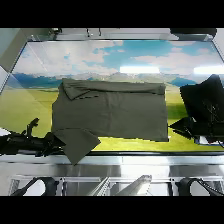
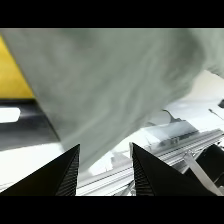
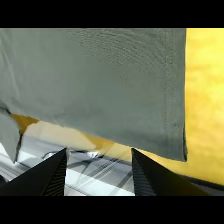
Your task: Fold the shirts.
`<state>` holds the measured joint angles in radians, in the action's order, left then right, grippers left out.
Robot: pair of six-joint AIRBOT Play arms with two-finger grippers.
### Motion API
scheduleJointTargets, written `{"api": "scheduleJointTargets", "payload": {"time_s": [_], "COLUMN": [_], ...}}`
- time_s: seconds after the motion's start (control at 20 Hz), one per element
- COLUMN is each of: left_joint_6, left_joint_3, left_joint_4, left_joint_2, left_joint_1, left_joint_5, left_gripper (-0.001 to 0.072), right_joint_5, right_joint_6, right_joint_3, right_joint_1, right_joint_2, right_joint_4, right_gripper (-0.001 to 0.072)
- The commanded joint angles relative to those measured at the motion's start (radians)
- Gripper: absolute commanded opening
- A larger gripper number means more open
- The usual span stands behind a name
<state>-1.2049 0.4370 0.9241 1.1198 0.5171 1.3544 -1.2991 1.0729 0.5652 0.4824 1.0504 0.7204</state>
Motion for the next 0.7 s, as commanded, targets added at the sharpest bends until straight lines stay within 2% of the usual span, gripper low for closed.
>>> {"api": "scheduleJointTargets", "payload": {"time_s": [0.0, 0.3, 0.55, 0.6, 0.65], "left_joint_6": [-0.001, -0.043, -0.043, -0.043, -0.043], "left_joint_3": [-0.004, 0.07, 0.095, 0.093, 0.093], "left_joint_4": [0.002, 0.132, 0.089, 0.084, 0.066], "left_joint_2": [0.102, 0.135, 0.107, 0.112, 0.129], "left_joint_1": [0.001, 0.001, -0.035, -0.059, -0.082], "left_joint_5": [-0.056, -0.037, -0.078, -0.099, -0.116], "left_gripper": [0.0346, 0.0346, 0.0349, 0.0455, 0.0524], "right_joint_5": [0.001, 0.002, 0.002, 0.004, 0.005], "right_joint_6": [-0.004, -0.003, -0.003, -0.003, -0.003], "right_joint_3": [-0.001, -0.001, -0.001, -0.001, -0.001], "right_joint_1": [0.0, 0.0, 0.0, 0.0, 0.0], "right_joint_2": [-0.001, -0.001, -0.001, -0.001, -0.001], "right_joint_4": [-0.01, -0.011, -0.011, -0.011, -0.012], "right_gripper": [0.0434, 0.0433, 0.0433, 0.0433, 0.0433]}}
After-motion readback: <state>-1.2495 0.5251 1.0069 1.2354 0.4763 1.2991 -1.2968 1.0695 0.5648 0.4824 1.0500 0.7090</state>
